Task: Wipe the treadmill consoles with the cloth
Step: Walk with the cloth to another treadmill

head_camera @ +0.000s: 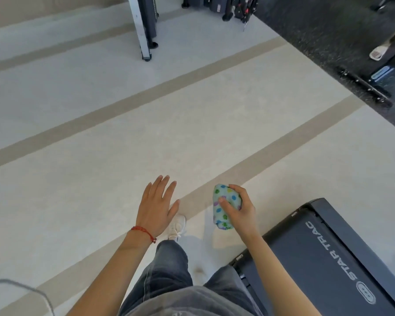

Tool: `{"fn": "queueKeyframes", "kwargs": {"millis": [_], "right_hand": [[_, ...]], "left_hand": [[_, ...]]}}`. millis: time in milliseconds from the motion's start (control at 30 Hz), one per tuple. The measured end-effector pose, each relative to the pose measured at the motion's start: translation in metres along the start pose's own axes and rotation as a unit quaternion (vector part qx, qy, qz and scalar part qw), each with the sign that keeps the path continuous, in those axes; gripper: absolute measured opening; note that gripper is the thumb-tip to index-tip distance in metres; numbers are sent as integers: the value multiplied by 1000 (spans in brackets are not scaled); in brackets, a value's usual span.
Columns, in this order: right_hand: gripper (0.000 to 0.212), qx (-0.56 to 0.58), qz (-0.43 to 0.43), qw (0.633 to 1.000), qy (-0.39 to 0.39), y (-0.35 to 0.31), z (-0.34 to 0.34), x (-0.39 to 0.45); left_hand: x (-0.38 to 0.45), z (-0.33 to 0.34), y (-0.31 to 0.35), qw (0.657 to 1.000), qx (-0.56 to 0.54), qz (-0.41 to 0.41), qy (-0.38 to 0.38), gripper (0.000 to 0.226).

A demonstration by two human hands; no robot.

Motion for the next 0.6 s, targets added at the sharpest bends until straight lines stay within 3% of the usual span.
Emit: {"fn": "queueKeyframes", "kwargs": {"millis": [300, 600], "right_hand": [[33, 66, 78, 987, 127, -28, -23, 91], [34, 128, 151, 946, 257, 1, -108, 130]], "left_hand": [[168, -19, -6, 988, 29, 127, -79, 68], [285, 33, 99, 953, 15, 268, -143, 59]]}}
Point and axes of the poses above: each hand's wrist, its own x-axis towards the middle knuckle, its own z-axis out of the palm, y = z × x, the point moved 8 cm from there along x, towards the middle knuckle, and after that the axes turned 12 degrees about -x, right-handed, at the moved point
